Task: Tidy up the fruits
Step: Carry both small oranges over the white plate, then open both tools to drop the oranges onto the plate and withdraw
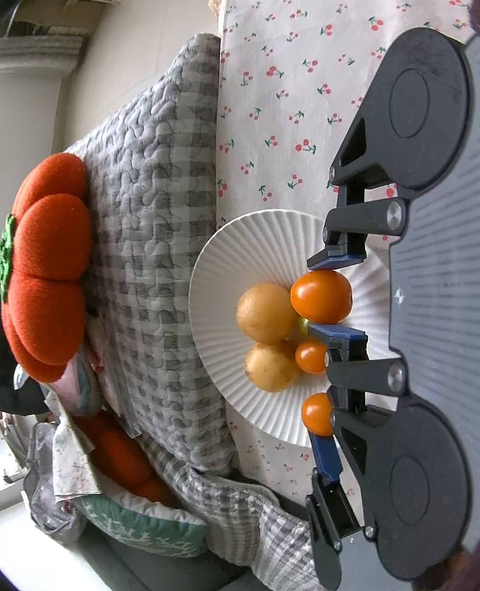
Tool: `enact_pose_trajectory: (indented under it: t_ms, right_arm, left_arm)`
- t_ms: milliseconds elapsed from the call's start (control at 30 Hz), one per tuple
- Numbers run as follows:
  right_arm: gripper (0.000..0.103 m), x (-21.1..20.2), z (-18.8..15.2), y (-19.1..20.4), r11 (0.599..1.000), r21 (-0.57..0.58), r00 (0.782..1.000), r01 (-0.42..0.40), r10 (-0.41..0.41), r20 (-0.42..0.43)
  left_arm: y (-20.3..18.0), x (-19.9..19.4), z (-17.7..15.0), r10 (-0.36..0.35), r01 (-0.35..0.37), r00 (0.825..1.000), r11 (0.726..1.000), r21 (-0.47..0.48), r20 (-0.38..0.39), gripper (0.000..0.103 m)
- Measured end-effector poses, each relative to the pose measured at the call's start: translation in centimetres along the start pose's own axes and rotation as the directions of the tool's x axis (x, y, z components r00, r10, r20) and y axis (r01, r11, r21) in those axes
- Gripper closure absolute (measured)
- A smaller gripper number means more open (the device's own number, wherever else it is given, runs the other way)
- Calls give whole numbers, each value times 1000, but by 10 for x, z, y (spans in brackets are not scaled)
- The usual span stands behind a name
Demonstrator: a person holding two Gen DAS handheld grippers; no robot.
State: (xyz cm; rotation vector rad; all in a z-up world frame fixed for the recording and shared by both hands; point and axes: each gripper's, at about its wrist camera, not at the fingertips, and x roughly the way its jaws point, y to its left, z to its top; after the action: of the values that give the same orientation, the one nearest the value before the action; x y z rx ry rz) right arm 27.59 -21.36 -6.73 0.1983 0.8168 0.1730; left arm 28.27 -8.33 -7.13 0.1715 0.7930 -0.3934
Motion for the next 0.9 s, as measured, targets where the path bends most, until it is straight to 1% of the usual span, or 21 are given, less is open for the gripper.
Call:
enact_pose_trajectory:
  t_ms: [200,467,733,800,900]
  right_arm:
    - [75,8,0,-1,1000,-4,1000,2,-2,-5]
    - [75,16,1,0,1000,-2,1000,4,-4,-3]
    - [74,17,0,0,1000,5,1000,-5,5,5]
    - [72,17,0,0,1000,10,1000,-10,10,6]
    - [72,14,1,-1,1000,18,1000,-9,9,15]
  left_arm:
    - [0,12,-2,9,-9,1000,1000,12,-20,83]
    - [1,17,-2,18,-18,999,1000,21,-32,83]
    - [1,20,-2,24,-23,999,999,25,-28,82]
    - [0,19,-1,31,-30,999,999,25,-26,82]
    - [0,19,-1,37,-37,999,999,27,-26,82]
